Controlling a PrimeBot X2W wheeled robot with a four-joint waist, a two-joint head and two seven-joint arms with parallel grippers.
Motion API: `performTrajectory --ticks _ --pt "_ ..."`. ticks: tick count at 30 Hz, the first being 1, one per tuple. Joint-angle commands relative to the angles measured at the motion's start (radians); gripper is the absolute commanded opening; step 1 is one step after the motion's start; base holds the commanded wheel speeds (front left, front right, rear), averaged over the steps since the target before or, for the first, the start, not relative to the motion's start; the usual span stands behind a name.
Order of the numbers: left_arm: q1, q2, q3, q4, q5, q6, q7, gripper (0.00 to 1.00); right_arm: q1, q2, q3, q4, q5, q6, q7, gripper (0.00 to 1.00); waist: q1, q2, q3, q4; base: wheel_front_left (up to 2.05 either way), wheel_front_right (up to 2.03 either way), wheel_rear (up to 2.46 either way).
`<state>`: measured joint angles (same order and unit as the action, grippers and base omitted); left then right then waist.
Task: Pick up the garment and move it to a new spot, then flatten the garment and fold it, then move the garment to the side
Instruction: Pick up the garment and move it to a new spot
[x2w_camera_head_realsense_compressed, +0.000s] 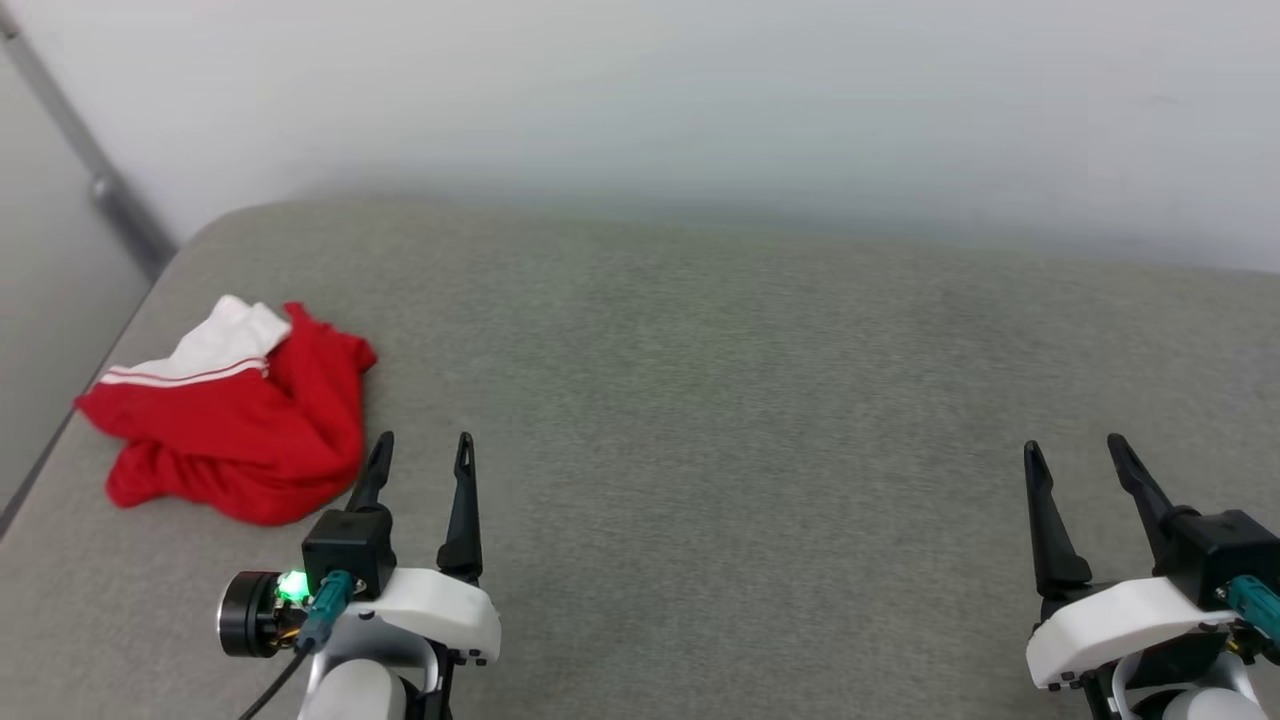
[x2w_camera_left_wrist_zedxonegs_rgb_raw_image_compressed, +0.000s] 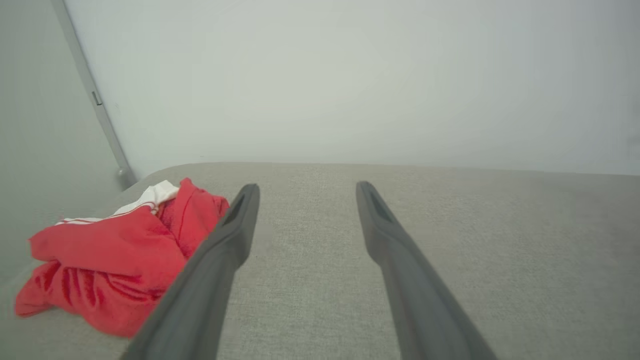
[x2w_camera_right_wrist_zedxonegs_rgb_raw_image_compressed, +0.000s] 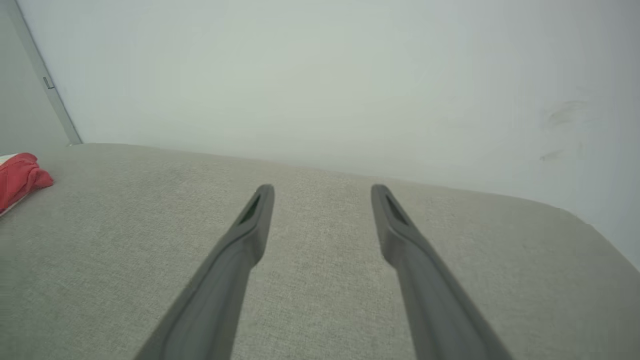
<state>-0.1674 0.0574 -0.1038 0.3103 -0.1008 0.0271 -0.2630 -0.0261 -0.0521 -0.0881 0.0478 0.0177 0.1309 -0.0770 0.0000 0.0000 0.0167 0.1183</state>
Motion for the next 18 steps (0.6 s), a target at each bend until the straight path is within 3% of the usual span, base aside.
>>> performTrajectory --ticks 1,11,18 --pt "-0.011 0.001 0.007 -0.004 -0.003 0.005 -0.003 1.00 -0.008 0.003 0.007 -0.011 -0.002 0.000 0.005 1.00 0.0000 0.0000 0.010 0.051 0.00 0.00 0.00" --pt "-0.013 0.001 0.044 -0.009 -0.014 0.002 -0.003 1.00 -0.024 0.002 0.046 -0.046 -0.008 0.000 0.031 1.00 0.0000 0.0000 0.029 0.230 0.00 0.00 0.00" --pt "-0.015 -0.002 0.069 -0.016 -0.028 -0.003 -0.003 1.00 -0.038 -0.003 0.070 -0.054 -0.012 0.000 0.038 1.00 0.0000 0.0000 0.043 0.307 0.00 0.00 0.00"
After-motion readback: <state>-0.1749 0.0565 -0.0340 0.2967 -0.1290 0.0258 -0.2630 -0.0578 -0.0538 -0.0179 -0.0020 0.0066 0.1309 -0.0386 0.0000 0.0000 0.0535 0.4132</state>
